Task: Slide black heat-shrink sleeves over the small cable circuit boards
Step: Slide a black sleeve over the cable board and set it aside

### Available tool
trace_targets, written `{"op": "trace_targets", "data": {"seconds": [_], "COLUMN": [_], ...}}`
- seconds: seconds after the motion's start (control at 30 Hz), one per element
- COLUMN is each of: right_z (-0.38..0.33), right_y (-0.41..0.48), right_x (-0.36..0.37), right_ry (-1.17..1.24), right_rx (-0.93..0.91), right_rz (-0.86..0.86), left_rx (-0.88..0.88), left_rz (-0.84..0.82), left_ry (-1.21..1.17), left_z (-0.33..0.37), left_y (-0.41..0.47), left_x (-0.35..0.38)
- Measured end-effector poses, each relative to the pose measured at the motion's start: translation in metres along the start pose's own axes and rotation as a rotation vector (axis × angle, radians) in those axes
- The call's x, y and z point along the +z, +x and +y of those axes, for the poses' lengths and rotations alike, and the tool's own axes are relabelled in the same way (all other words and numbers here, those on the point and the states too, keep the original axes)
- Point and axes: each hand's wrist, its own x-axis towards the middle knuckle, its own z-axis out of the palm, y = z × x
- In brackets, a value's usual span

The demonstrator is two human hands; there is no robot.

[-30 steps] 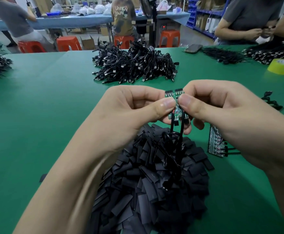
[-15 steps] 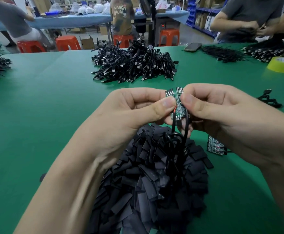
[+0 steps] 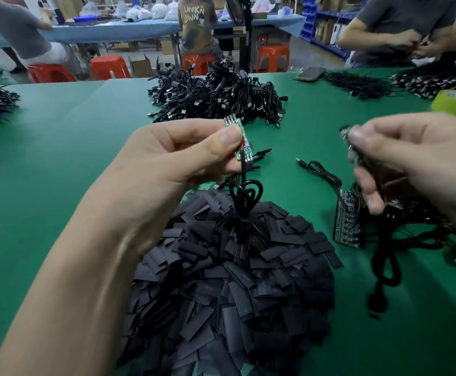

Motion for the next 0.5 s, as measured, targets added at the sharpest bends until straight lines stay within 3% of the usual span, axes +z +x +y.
{"op": "trace_targets", "data": {"seconds": [0.1,0.2,0.3,0.33,0.43,0.5], "right_z": [0.011,0.017,0.015,0.013,0.003,0.001], "right_y": [0.002,0.004,0.005,0.005,0.003,0.001], "right_x": [0.005,0.016,0.021,0.023,0.038,0.05], "right_ry": [-0.469,-0.754,-0.919,-0.833,-0.2,0.027], "right_rx": [0.169,0.304,0.224,0.155,0.012,-0.038], "right_rz": [-0.066,-0.159,-0.161,-0.155,-0.268,-0.336], "left_rx": [-0.009,-0.014,-0.006,0.0,0.053,0.113], "left_rz": [0.045,0.062,0.055,0.06,0.127,0.18], "left_ry": [0.041,0.082,0.121,0.121,0.13,0.147], "left_z": [-0.003,-0.007,-0.012,-0.014,-0.018,-0.018], "left_y": [0.0,0.001,0.002,0.002,0.004,0.005], "left_x": [0.002,0.007,0.014,0.017,0.026,0.029]}}
